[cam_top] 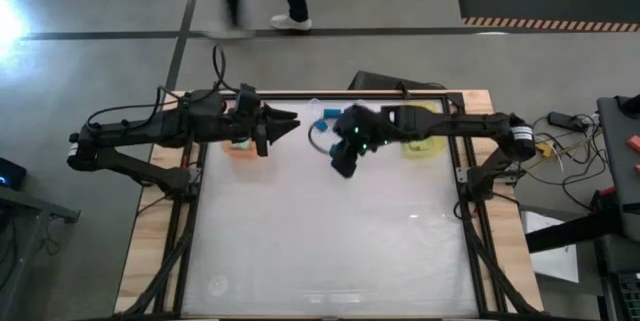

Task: Sort & place blocks by color
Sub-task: Put the blue half circle block into the transparent bin

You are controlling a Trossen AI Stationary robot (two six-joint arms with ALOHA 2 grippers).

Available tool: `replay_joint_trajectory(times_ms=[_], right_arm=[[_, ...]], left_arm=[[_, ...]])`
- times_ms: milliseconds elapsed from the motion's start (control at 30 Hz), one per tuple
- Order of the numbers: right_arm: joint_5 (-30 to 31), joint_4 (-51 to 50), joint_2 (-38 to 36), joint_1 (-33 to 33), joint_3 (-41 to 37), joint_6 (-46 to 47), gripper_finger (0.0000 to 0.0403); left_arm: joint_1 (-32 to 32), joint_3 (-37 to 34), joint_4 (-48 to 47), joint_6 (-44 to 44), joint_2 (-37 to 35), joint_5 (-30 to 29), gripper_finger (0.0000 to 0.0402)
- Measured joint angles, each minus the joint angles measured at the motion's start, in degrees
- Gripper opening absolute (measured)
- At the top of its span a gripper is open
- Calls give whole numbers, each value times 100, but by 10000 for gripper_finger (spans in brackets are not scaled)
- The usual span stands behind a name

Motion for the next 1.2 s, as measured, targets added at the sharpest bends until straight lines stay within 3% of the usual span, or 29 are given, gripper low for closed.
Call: replay_joint_trajectory(times_ms=[267, 767, 1000, 1200], right_arm=[[-605, 12, 42, -784, 0, -152, 129], [-949, 605, 282, -1698, 43, -257, 129], [-958, 548, 944, -1934, 613, -601, 129], [-911, -227, 1620, -2328, 1280, -657, 129]], left_arm=[[4, 0, 89, 1, 41, -214, 141], [4, 0, 87, 0, 49, -774, 141], [9, 0, 91, -1, 49, -1076, 141], [7, 0, 105, -3, 49, -1102, 141]])
